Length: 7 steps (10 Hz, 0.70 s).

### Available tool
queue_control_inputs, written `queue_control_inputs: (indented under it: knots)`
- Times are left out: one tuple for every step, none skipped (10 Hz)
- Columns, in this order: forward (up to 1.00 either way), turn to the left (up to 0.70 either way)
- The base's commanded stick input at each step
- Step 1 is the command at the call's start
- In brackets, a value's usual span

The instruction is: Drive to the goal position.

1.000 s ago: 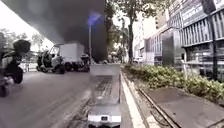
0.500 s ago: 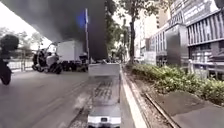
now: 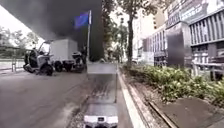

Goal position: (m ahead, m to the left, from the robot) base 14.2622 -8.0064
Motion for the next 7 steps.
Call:
queue_control_inputs:
  knots:
    - [0.69, 0.01]
    - [0.69, 0.01]
    - [0.67, 0.01]
    - [0.48, 0.03]
    - [0.59, 0.02]
    - [0.69, 0.01]
    - [0.69, 0.01]
